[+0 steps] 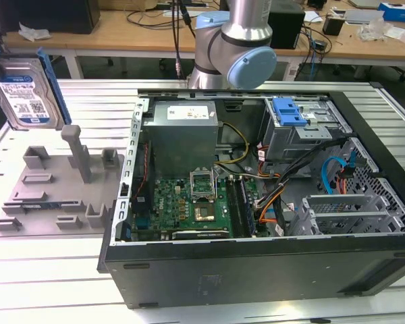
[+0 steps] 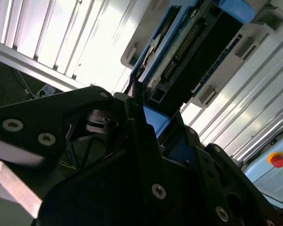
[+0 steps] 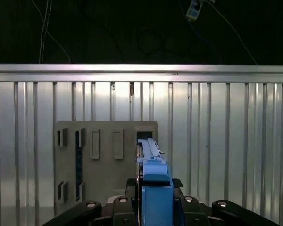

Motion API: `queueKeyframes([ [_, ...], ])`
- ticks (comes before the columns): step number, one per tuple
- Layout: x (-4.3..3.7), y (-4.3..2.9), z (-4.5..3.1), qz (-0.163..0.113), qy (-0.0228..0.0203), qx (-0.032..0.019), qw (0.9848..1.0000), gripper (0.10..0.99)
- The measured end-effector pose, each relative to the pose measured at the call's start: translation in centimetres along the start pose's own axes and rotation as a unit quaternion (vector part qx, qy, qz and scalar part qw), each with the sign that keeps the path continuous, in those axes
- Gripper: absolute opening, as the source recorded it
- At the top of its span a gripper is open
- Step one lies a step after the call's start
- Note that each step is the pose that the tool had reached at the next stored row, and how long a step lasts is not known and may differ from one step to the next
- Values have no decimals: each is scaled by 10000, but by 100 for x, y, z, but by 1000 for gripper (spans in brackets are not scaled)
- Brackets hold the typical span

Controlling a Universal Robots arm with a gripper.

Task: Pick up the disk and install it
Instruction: 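Pick up the disk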

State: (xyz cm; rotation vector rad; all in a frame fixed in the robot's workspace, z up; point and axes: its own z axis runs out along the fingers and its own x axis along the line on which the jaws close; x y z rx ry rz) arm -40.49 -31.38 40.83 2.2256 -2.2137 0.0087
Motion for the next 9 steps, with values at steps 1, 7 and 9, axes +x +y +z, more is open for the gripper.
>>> queueKeyframes([
  [1, 0, 0, -46, 0, -2, 0, 10000, 365],
  [7, 2, 0, -307, 0, -15, 1, 10000, 365],
  [9, 2, -1, -424, 0, -21, 3, 10000, 365],
])
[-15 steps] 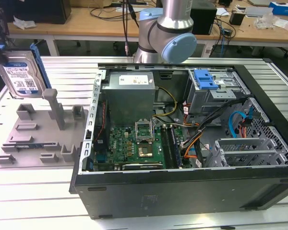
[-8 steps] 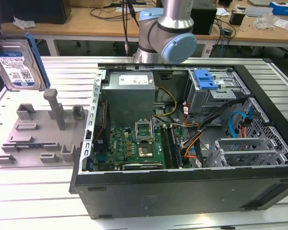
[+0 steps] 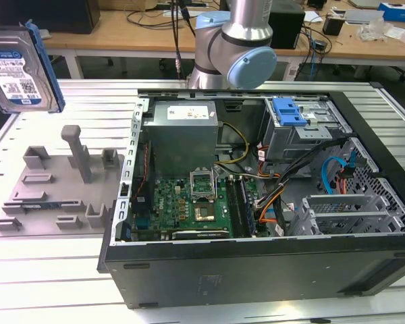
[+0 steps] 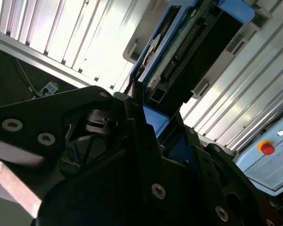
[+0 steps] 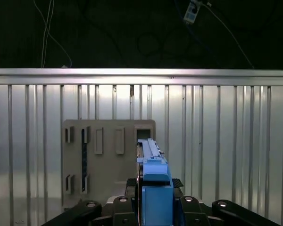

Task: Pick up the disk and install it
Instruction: 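Pick up the disk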

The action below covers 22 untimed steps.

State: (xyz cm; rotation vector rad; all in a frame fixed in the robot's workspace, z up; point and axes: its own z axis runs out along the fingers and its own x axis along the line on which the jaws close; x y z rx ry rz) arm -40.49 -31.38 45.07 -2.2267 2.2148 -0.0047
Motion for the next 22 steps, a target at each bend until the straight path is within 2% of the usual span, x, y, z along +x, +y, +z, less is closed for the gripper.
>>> queueKeyframes([
  [1, 0, -1, -189, 0, -8, 3, 10000, 365],
  [2, 0, -1, -337, 0, -13, 5, 10000, 365],
  [7, 13, -8, -339, 0, -12, 4, 10000, 365],
  [12, 38, -75, -353, 0, -12, 5, 10000, 365],
  [18, 168, -340, -374, 0, -12, 5, 10000, 365],
  [22, 232, -477, -379, 0, -12, 5, 10000, 365],
])
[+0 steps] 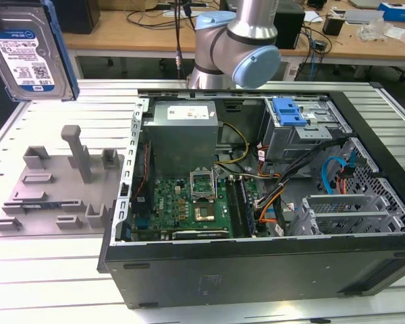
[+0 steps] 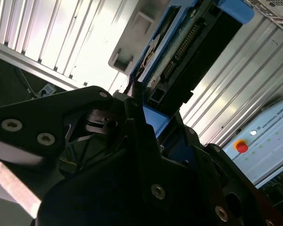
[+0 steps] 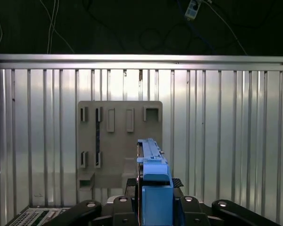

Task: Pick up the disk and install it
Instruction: 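Pick up the disk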

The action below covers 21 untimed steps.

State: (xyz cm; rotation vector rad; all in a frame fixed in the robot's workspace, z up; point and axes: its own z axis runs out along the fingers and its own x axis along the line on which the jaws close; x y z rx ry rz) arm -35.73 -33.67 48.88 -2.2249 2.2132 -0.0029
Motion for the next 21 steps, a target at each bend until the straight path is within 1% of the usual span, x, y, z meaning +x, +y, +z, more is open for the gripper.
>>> queueKeyframes([
  [4, 54, -112, -3, 0, 0, 1, 10000, 365],
  [6, 96, -221, -9, 0, 0, 0, 10000, 365],
  [8, 119, -285, -10, 0, 0, 0, 10000, 365],
  [9, 139, -337, -12, 1, 0, 0, 10000, 365],
  [11, 166, -406, -12, -1, 0, 0, 10000, 365],
  [12, 190, -469, -12, 0, 0, 0, 10000, 365],
  [14, 211, -529, -12, 0, 0, 0, 10000, 365],
  [17, 245, -638, -13, 0, 0, 0, 10000, 365],
  [21, 290, -801, -14, 0, 0, 0, 10000, 365],
])
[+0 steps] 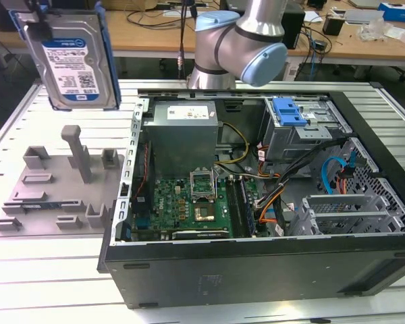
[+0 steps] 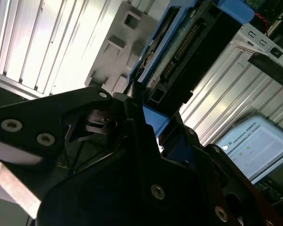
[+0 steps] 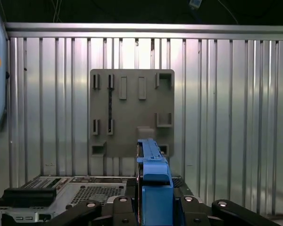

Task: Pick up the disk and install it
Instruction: 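Pick up the disk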

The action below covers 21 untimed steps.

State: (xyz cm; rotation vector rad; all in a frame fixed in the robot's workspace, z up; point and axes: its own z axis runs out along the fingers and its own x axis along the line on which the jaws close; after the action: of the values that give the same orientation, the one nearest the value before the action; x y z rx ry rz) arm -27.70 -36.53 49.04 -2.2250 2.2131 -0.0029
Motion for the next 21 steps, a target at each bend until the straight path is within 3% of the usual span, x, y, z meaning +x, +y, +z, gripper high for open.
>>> queueKeyframes([
  [5, 65, -246, -1, 0, 0, 0, 10000, 365],
  [11, 203, -687, 1, 1, 0, 0, 10000, 365],
  [16, 292, -942, 2, 1, 0, 0, 10000, 365],
  [21, 367, -1151, 2, 0, 0, 0, 10000, 365],
])
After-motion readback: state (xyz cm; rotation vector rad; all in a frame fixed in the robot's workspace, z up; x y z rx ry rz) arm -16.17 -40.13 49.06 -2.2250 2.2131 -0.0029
